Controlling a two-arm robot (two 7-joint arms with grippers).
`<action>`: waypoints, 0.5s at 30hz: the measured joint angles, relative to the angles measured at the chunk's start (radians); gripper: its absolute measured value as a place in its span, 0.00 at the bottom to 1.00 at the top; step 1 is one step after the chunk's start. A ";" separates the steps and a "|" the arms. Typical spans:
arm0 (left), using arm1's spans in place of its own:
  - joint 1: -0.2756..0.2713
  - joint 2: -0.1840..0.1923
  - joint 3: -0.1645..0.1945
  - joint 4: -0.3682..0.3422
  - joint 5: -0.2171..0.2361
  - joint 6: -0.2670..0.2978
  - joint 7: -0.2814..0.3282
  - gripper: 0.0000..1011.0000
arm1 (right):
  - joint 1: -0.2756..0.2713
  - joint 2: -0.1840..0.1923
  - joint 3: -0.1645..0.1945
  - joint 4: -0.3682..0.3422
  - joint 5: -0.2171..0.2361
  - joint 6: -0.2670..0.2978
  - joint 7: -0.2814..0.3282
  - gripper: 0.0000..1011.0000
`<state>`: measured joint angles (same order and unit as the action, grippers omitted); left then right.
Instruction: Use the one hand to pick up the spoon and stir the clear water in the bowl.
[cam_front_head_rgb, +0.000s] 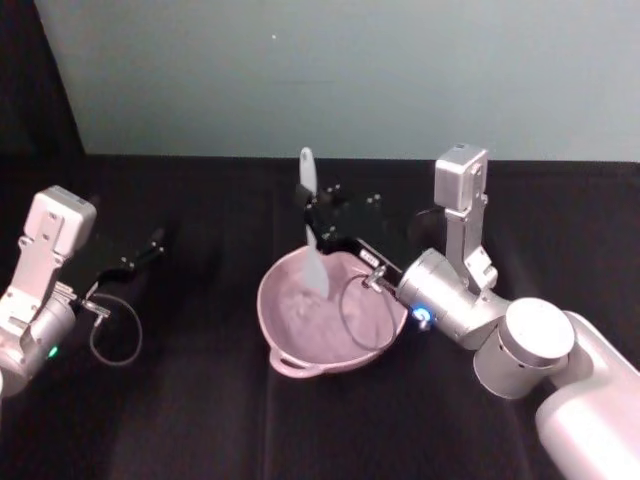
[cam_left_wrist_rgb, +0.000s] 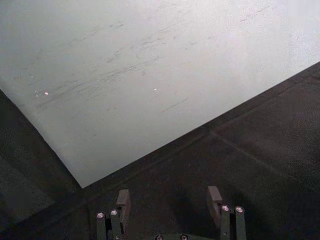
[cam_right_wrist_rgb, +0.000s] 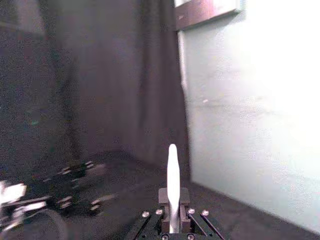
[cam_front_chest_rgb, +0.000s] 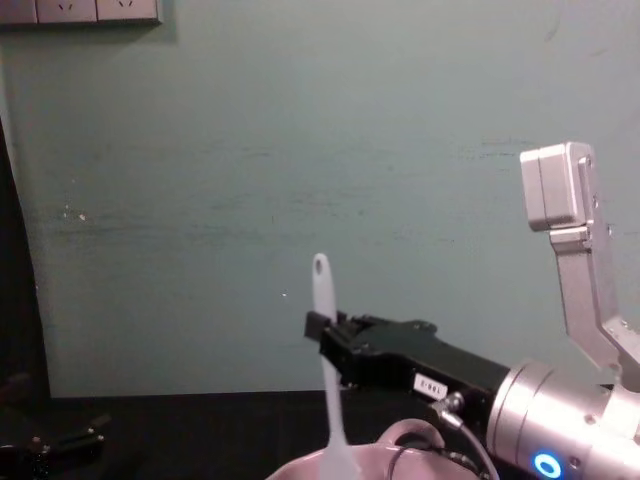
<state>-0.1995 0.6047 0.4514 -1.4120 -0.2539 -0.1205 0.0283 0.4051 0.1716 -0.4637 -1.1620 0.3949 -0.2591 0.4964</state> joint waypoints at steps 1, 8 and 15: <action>0.000 0.000 0.000 0.000 0.000 0.000 0.000 1.00 | 0.006 -0.004 0.004 0.012 -0.006 -0.010 -0.005 0.12; 0.000 0.000 0.000 0.000 0.000 0.000 0.000 1.00 | 0.024 0.006 0.035 0.045 -0.053 -0.051 -0.036 0.12; 0.000 0.000 0.000 0.000 0.000 0.000 0.000 1.00 | -0.028 0.067 0.059 -0.048 -0.051 0.012 -0.006 0.12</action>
<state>-0.1995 0.6047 0.4514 -1.4120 -0.2539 -0.1205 0.0283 0.3772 0.2383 -0.4043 -1.2102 0.3435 -0.2470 0.4899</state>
